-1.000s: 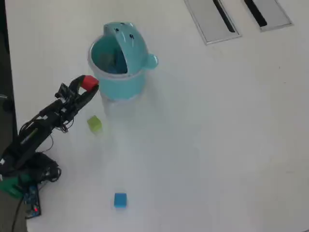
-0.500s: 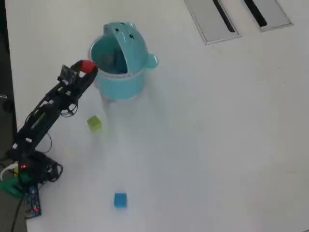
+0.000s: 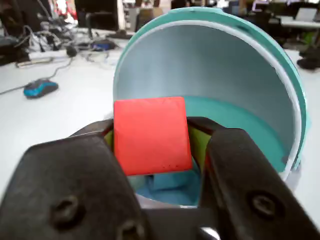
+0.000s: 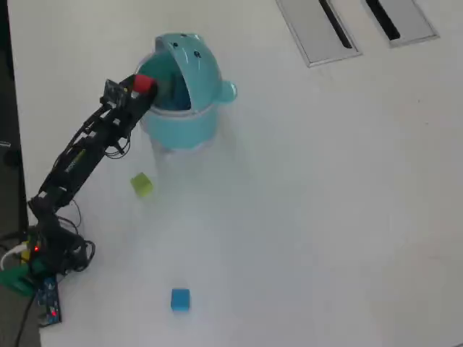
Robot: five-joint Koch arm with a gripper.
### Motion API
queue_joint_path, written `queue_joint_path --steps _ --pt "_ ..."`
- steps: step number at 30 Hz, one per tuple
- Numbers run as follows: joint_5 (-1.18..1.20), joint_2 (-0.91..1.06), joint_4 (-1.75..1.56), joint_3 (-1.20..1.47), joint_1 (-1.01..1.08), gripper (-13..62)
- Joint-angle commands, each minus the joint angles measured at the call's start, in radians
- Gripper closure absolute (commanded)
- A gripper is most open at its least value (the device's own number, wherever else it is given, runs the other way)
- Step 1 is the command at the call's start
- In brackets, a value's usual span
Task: Grasp RGB lego blocks and put them in the bin one by one.
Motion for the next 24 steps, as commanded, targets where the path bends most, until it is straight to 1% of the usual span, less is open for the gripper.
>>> queue_joint_path --steps 1,6,8,9,11,12,15,18,20,24 --pt "-0.005 -0.003 -0.028 -0.144 -0.009 39.5" --pt "-0.017 -0.069 -0.046 -0.216 -0.006 39.4" --pt "-0.091 -0.12 -0.087 -0.259 -0.002 38.8" --pt "-0.141 -0.135 -0.089 -0.261 -0.003 35.3" --pt "-0.163 -0.143 -0.098 -0.259 -0.008 34.8" --pt "-0.189 -0.144 -0.101 -0.255 -0.009 30.2" --pt "-0.192 -0.129 -0.098 -0.238 -0.009 28.6" --pt "-0.19 -0.109 -0.095 -0.227 -0.011 28.4" --pt "-0.192 -0.103 -0.091 -0.227 -0.009 24.5" --pt "-0.192 -0.098 -0.087 -0.225 -0.009 22.3"
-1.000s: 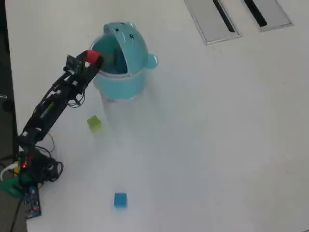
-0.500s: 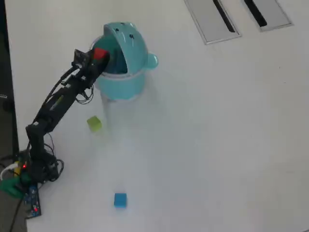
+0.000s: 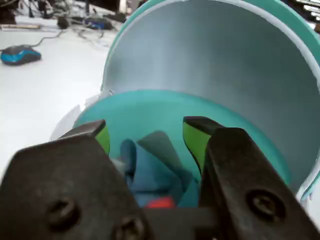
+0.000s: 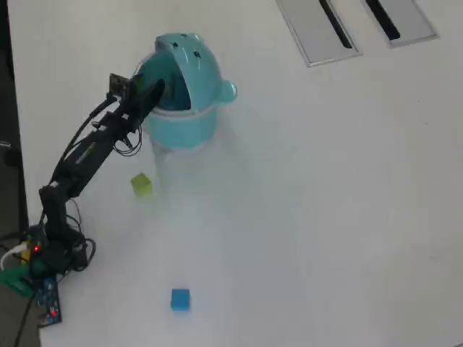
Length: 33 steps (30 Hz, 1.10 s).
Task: Grasp RGB lego blocks and put them in the bin one by one.
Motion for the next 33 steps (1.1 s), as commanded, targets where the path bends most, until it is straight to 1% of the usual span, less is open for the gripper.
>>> queue_joint_path --steps 1,5,17,21,25,28,33 --pt "0.005 0.06 -0.075 -0.097 -0.008 22.3" --pt "0.009 0.084 -0.054 -0.078 -0.011 22.3" --pt "0.071 0.417 0.04 0.276 -0.003 22.2" --pt "0.071 0.546 0.114 0.393 0.048 17.8" --pt "0.071 0.675 0.187 0.515 0.109 17.6" --pt "0.069 0.723 0.233 0.603 0.19 17.5" --pt "0.071 0.816 0.342 0.71 0.229 17.5"
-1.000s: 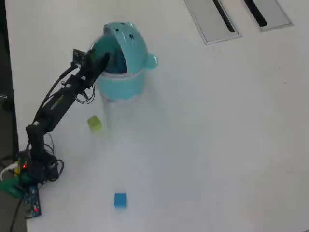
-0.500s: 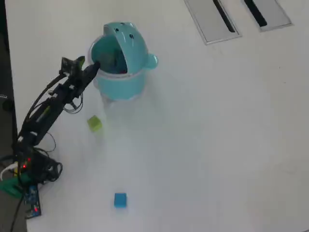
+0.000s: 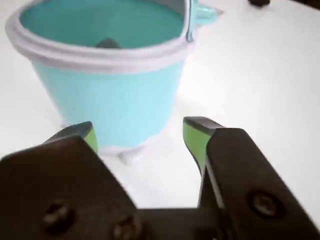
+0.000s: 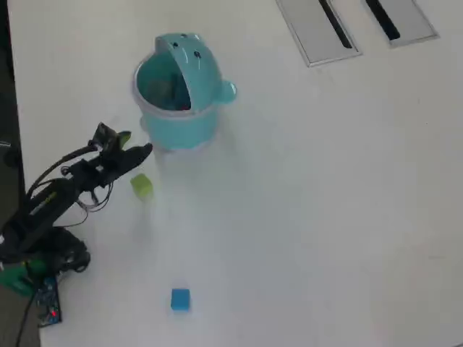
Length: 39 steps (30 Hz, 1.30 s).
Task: Grasp RGB lego blocks and put them in the bin one by one.
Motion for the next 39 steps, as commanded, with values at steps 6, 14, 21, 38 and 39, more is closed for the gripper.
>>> queue_joint_path --steps 6,14,21,38,39 --pt "0.048 0.098 0.127 0.061 0.029 17.6" --pt "0.054 0.095 0.176 0.172 0.003 17.5" --pt "0.144 0.046 0.155 0.225 -0.049 17.6" --pt "0.255 -0.143 -0.029 0.273 -0.095 17.6" --pt "0.255 -0.15 -0.029 0.273 -0.095 17.6"
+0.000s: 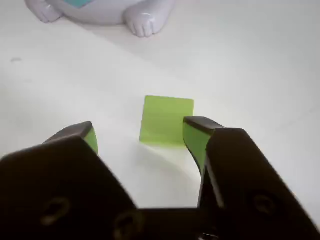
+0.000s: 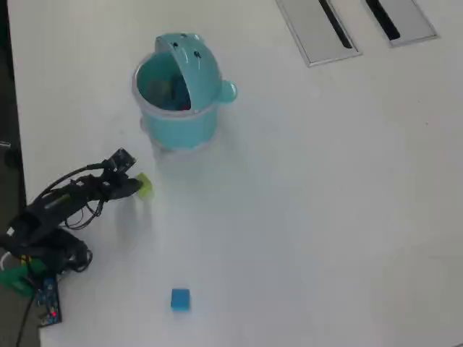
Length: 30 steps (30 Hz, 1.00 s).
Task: Grasp RGB lego blocks and put them in the bin one by one.
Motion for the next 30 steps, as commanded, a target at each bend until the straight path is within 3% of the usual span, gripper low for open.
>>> queue_joint_path --steps 1,30 --pt "0.008 -0.003 -0.052 -0.04 0.0 17.5" --pt "-0.002 -0.098 -0.075 -0.008 0.067 18.0"
